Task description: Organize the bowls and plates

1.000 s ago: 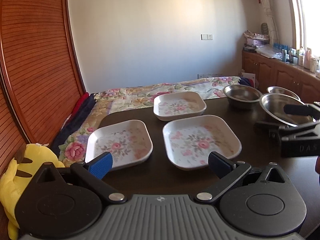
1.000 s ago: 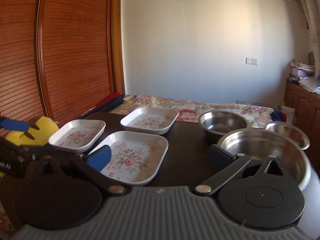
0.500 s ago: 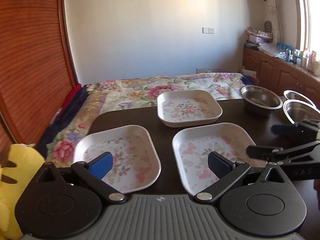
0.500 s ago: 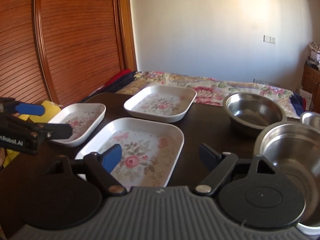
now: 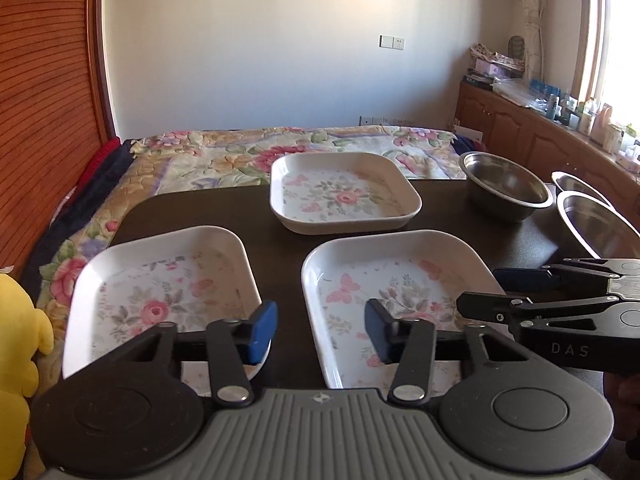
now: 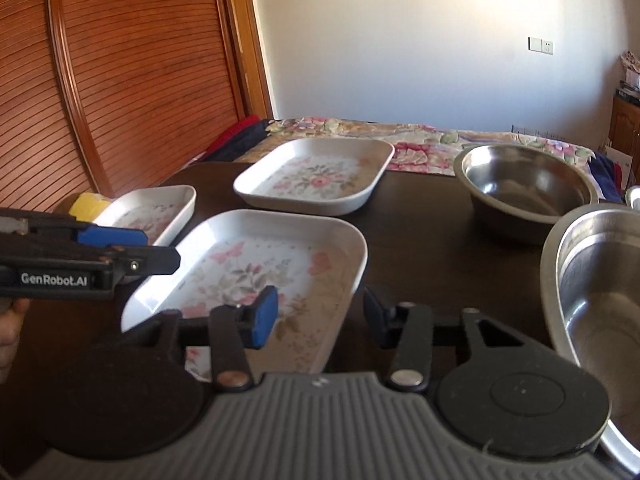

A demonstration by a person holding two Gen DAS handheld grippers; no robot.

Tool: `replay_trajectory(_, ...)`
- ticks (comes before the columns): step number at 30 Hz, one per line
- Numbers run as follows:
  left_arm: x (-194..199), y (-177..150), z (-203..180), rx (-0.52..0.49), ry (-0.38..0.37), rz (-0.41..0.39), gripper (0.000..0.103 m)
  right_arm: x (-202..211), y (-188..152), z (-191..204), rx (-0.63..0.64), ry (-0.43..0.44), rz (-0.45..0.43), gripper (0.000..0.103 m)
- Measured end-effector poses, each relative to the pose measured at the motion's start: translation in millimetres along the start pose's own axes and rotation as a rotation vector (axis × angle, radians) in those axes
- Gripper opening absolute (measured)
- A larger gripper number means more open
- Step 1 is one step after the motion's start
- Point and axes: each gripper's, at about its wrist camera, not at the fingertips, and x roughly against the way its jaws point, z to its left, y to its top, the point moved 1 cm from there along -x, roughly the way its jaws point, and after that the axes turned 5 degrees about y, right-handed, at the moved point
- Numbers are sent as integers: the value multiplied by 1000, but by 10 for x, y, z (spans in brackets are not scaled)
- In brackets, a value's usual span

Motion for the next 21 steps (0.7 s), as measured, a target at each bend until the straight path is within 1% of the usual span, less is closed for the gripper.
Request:
replay_trajectory(2,-21,-5,4,4,-6,6,37,-12,-13,-8,-5,0,5,40)
replay_trajectory(3,-25,-12,3,4,-8,9,36,-19,-18,-12,-6,-2,6,36)
replay_trajectory(5,-35,-18,3,5,-11,14,31,-22,-30,-16,-6,-8,10,34)
replay_trajectory(7,-36,-29,3,7,-15,15,30,-28,-36,-22,-8,-10,12,31)
replay_trajectory(9,-44,-38,3,5,-10,21,27,-27,-40,-25,-8,-11,11,30)
replay_trajectory(11,-61,-47,-5,4,-7,25,22,-29,-40,-35,-10,-12,11,29)
replay_trajectory(14,-79,-70,-11,2,-3,34,20,-37,-46,-51,-14,-14,10,28)
replay_trajectory(17,-103,-100,-29,-4,-2,45,20,-38,-51,-58,-18,-14,9,23)
replay_trajectory(21,-133,-139,-33,-11,-1,54,15,-27,-60,-63,-23,-10,11,22)
